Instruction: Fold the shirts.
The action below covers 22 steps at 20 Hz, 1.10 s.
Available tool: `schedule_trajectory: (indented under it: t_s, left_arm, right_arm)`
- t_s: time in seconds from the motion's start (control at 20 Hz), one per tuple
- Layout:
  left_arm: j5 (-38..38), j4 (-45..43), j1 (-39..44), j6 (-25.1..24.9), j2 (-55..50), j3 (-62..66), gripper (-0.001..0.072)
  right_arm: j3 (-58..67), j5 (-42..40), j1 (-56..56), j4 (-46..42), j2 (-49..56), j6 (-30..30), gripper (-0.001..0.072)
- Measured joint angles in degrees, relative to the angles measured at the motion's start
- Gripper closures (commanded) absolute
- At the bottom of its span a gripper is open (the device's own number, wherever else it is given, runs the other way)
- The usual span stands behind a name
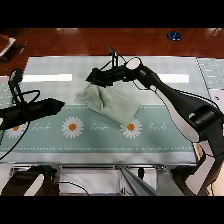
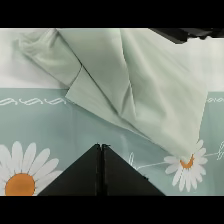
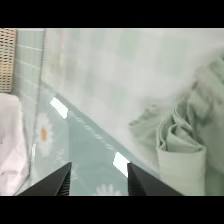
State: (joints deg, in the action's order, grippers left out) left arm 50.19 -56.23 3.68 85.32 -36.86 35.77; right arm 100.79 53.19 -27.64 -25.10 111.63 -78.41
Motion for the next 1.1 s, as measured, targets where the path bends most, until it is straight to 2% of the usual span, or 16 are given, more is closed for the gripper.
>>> schedule_trajectory:
  t_s: [0.1,0.2,0.35,0.5,0.6,0.7,0.85,1.0,1.1]
  left_arm:
    - [-1.46,0.92,-0.02,0.00,-1.38,-0.22,0.0688]
    - [-2.34,1.51,-0.02,0.00,-2.80,-0.31,0.0688]
    - [-2.84,1.97,-0.02,0.00,-4.35,-0.42,0.0688]
    - [-3.43,2.25,-0.02,0.00,-4.96,-0.42,0.0688]
    - [-3.67,2.29,0.00,0.00,-5.11,-0.42,0.0688]
    - [-3.87,2.32,-0.02,0.00,-5.20,-0.42,0.0688]
    - [-3.98,2.29,0.11,0.00,-5.27,-0.42,0.0688]
    - [-4.11,2.29,0.70,0.00,-5.29,-0.42,0.0688]
    - [-4.07,2.32,1.01,0.00,-5.29,-0.42,0.0688]
  right_arm:
    - [1.07,5.44,2.80,-1.62,-1.97,-0.35,0.0306]
    - [1.62,12.68,6.08,-7.02,-5.92,-2.56,0.0305]
    - [0.31,23.32,10.47,-25.00,-15.72,-7.54,0.0305]
    - [-10.45,26.27,14.38,-42.38,-30.21,-12.37,0.0305]
    - [-23.10,22.60,17.22,-48.76,-41.33,-16.33,0.0306]
    - [-39.10,14.80,19.71,-52.48,-53.29,-23.61,0.0305]
    - [-61.64,-0.07,20.87,-48.76,-66.66,-34.38,0.0306]
    - [-74.25,-11.26,18.49,-39.69,-69.18,-36.33,0.0306]
    - [-77.13,-15.32,16.70,-33.86,-65.42,-33.59,0.0305]
